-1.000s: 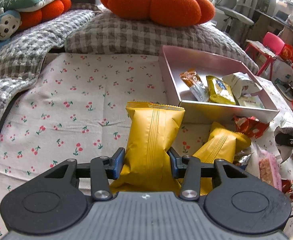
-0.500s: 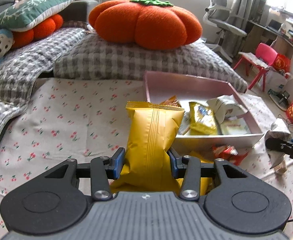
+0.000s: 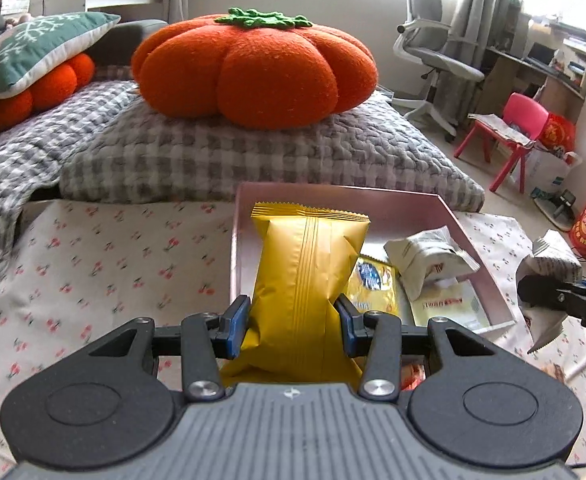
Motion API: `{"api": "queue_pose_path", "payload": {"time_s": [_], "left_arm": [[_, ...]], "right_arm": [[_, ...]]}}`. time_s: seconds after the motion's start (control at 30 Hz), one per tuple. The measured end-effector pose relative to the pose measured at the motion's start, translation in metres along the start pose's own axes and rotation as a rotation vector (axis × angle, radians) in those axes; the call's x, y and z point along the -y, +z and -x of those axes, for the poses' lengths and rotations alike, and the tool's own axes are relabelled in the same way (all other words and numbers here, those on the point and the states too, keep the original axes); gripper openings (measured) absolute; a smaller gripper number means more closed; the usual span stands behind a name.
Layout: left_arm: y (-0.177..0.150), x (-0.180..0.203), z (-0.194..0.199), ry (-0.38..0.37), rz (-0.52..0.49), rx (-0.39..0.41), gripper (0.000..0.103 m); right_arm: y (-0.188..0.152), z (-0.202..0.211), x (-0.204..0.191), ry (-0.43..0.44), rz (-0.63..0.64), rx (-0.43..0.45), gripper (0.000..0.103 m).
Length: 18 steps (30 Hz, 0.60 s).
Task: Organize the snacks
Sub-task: 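Carry both packets over the pink box and open both grippers to drop them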
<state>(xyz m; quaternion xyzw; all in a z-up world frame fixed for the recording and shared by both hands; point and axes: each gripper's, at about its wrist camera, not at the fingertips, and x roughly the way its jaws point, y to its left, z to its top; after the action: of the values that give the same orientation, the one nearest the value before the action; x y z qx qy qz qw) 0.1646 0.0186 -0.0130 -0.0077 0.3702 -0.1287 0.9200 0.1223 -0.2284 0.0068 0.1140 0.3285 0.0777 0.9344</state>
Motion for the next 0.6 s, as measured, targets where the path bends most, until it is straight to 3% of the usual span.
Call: {"api": "queue_pose_path", "payload": {"time_s": [0.27,0.6], "left_arm": [[-0.004,0.007,-0.027,0.027,-0.043,0.001,0.041],[-0.004,-0.004,-0.038,-0.006,-0.018,-0.005,0.042]], "right_arm": [[0.021,-0.042,-0.008,0.026,-0.060,-0.042,0.038],[0.041,-0.102,-0.038,0.014,-0.014,-0.065,0.038]]}}
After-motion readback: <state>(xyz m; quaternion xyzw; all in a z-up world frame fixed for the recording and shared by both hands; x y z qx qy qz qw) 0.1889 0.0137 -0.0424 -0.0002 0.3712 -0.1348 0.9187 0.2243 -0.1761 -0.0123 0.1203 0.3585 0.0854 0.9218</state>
